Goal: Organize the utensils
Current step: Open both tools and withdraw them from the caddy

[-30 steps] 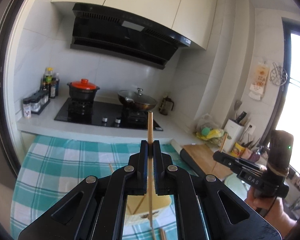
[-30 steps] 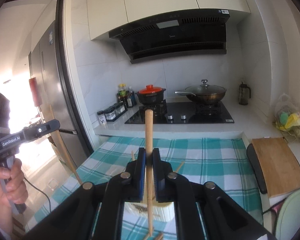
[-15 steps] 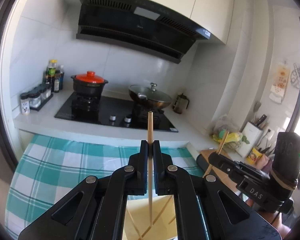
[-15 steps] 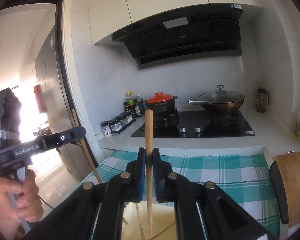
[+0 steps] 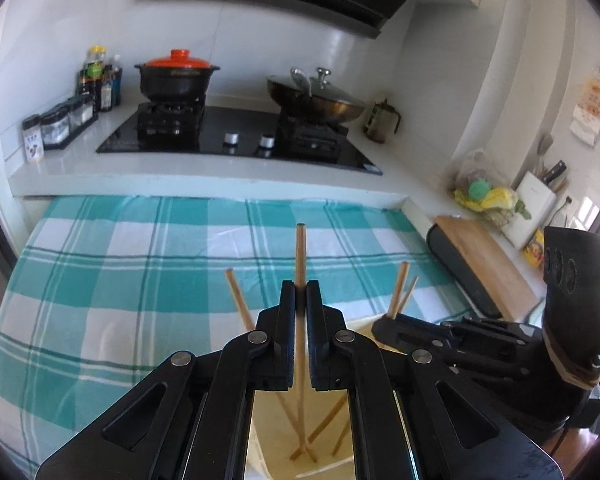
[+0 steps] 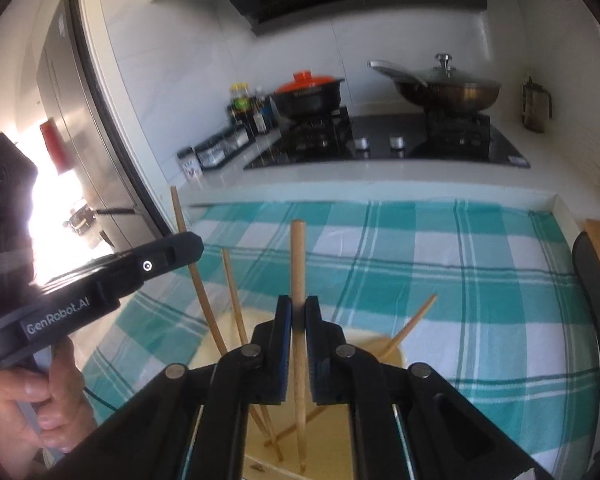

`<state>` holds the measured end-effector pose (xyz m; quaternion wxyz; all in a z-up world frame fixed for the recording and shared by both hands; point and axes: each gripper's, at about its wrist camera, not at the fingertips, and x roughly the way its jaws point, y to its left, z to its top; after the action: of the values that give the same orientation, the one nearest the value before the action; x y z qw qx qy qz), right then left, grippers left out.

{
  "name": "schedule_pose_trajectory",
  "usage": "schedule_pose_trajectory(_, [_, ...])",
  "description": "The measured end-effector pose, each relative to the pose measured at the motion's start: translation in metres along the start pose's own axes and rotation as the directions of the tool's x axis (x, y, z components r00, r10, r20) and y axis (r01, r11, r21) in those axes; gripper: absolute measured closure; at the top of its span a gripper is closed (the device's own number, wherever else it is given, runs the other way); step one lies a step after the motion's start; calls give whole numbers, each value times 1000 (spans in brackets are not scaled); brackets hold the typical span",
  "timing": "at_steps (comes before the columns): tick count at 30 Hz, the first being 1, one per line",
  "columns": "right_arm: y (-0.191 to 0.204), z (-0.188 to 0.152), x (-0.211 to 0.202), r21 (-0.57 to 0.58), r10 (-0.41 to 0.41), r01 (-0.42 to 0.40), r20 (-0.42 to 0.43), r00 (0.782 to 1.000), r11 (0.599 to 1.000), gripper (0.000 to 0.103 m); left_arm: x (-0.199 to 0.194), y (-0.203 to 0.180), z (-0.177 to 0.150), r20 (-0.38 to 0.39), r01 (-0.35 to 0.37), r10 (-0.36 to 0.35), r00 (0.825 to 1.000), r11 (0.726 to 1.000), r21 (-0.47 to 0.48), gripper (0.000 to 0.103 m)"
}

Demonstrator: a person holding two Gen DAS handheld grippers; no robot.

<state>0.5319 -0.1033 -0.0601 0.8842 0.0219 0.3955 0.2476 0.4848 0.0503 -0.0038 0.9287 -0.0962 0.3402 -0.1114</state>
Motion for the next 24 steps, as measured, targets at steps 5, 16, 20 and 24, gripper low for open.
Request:
schedule_pose_trajectory(5, [5,-16,-15,-12,-80,81,30,996,997,31,-31,6,-24,47,-92,91,995,996,18,17])
schedule_pose_trajectory(16, [12,-85,-135,-30,-166,169,95,982,985,16,-154,0,-116,94,-281,271,958,951,128,1])
schedule_pose_trajectory(20, [18,-140,-168,-63,-202,208,84,976,976,15,-178,-11,-159,49,-323,319,946,935,149,1])
schedule_pose_trajectory(24, [28,-200,-192,-119,-292,302,93,952,946,13,-199,-22,-201,61,-321,316,947,941,108,1])
